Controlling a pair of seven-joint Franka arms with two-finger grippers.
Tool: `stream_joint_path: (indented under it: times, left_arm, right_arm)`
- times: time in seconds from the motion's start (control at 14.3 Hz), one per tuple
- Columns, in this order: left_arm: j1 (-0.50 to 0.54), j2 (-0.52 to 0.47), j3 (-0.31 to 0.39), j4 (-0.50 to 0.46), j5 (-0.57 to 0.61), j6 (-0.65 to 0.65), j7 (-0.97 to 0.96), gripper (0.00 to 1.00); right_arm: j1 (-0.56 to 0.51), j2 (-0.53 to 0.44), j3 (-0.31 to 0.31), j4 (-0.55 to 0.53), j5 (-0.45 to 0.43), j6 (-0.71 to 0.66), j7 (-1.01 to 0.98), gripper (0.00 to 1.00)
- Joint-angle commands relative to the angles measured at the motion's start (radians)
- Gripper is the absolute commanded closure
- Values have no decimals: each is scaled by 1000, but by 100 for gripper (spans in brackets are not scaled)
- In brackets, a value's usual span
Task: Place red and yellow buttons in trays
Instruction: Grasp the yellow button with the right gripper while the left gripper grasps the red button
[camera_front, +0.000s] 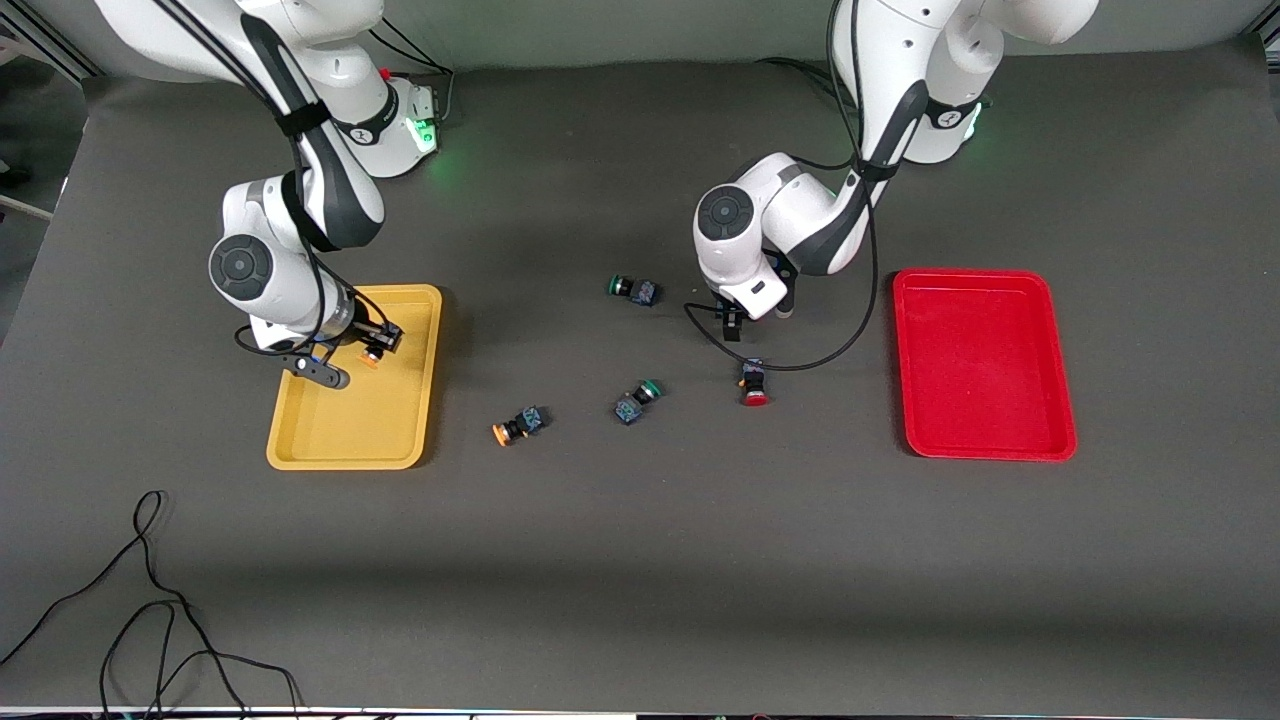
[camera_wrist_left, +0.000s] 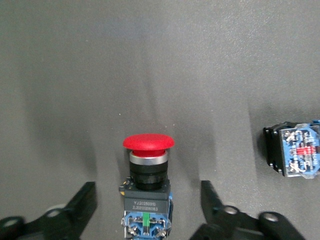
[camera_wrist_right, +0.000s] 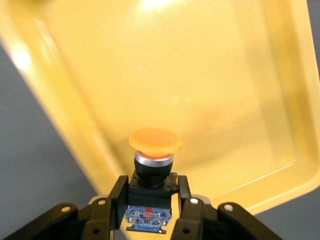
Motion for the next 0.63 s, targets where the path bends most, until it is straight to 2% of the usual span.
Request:
stream_joint_path:
  times: [0.0,0.07,0.14,0.35,0.49,0.56]
  left_arm:
    - [-16,12,11,10,17,17,-32,55]
    - [-15,14,11,10,18,17,-32,68]
    - [-13,14,11,10,18,17,-30,75]
    - [3,-21,21,23,17,-6,-16,76]
    - [80,-79,20,49,15,-66,-13,76]
    - [107,-104,20,65,12,-107,-7,76]
  right_arm:
    - [9,21,-5,-24,17,42,-31,70]
    - [9,24,-5,-23,19,42,-30,28]
    - [9,21,-5,-18,20,34,-16,0]
    - [17,-22,0,17,20,-10,6,0]
    - [35,-1,30,138,20,-59,105,0]
    - [38,39,55,220,20,-78,160,0]
